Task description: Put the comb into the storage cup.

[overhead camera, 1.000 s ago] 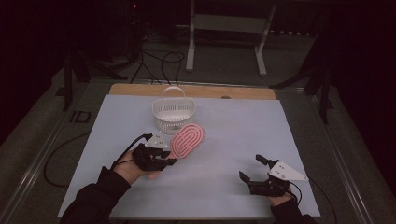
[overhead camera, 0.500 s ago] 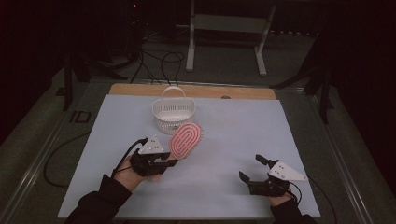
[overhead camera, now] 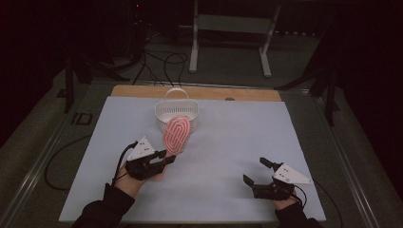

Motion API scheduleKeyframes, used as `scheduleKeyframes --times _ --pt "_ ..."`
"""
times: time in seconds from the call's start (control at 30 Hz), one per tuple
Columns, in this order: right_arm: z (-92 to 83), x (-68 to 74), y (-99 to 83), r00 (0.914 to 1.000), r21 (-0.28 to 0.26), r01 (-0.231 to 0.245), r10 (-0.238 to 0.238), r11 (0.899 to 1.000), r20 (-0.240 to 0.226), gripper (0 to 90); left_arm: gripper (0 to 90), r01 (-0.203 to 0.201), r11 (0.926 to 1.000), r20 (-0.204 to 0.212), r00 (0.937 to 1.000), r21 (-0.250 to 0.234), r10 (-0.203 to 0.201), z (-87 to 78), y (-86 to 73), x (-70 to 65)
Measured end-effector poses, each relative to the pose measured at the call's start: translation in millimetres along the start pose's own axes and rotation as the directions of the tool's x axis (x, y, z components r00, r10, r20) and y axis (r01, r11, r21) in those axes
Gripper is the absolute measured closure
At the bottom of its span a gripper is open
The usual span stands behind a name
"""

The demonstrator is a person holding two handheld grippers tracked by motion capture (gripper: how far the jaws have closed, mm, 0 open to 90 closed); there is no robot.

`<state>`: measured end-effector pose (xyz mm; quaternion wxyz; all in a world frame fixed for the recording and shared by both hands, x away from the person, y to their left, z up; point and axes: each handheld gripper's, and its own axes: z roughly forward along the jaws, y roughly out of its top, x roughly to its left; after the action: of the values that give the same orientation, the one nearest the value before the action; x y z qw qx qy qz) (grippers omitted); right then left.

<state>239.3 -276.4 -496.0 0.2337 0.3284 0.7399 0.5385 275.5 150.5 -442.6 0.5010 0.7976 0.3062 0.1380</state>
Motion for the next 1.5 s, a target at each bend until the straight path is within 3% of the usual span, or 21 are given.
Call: scheduleKeyframes --times 0.27,0.53,0.6,0.77,0.87,0.93,1.23,1.5 --pt "0.7 0.0 -0.2 1.0000 0.000 0.000 0.000 1.000 -0.001 9.5 70.8 0.027 0.9969 -0.017 0.9995 -0.074 -0.028 -3.1 -10.2 2.1" --pt "1.0 0.1 -0.4 1.0000 0.001 0.000 0.000 1.000 -0.002 9.5 70.7 0.002 0.9900 -0.028 0.9996 -0.141 -0.006 -4.4 -20.1 -0.8" --pt "0.7 0.0 -0.3 1.0000 0.001 0.001 -0.001 1.000 -0.002 9.5 70.7 0.011 0.9868 -0.032 0.9993 -0.162 -0.017 -4.6 -23.5 -1.3" --pt "1.0 0.0 -0.4 1.0000 0.001 0.002 -0.002 1.000 -0.001 9.5 70.7 0.017 0.9842 -0.041 0.9989 -0.176 -0.024 -3.6 -29.9 -0.5" --pt "1.3 0.6 0.2 1.0000 0.004 0.003 -0.003 1.000 -0.001 9.5 70.7 0.017 0.9806 -0.072 0.9969 -0.195 -0.031 -4.0 -33.7 -0.2" --pt "1.2 1.1 1.4 1.0000 0.007 0.006 -0.006 1.000 0.008 9.5 70.7 0.019 0.9827 -0.095 0.9948 -0.184 -0.037 -3.5 -34.4 0.6" --pt "-1.9 4.8 14.3 0.9998 0.013 -0.019 0.019 1.000 0.007 9.4 70.7 0.051 0.9821 -0.096 0.9929 -0.181 -0.069 -1.5 -40.0 5.0" --pt "2.0 14.3 30.5 0.9998 0.065 0.018 -0.018 0.998 -0.005 9.4 70.7 0.055 0.9794 -0.105 0.9915 -0.194 -0.077 -4.2 -40.7 6.0"
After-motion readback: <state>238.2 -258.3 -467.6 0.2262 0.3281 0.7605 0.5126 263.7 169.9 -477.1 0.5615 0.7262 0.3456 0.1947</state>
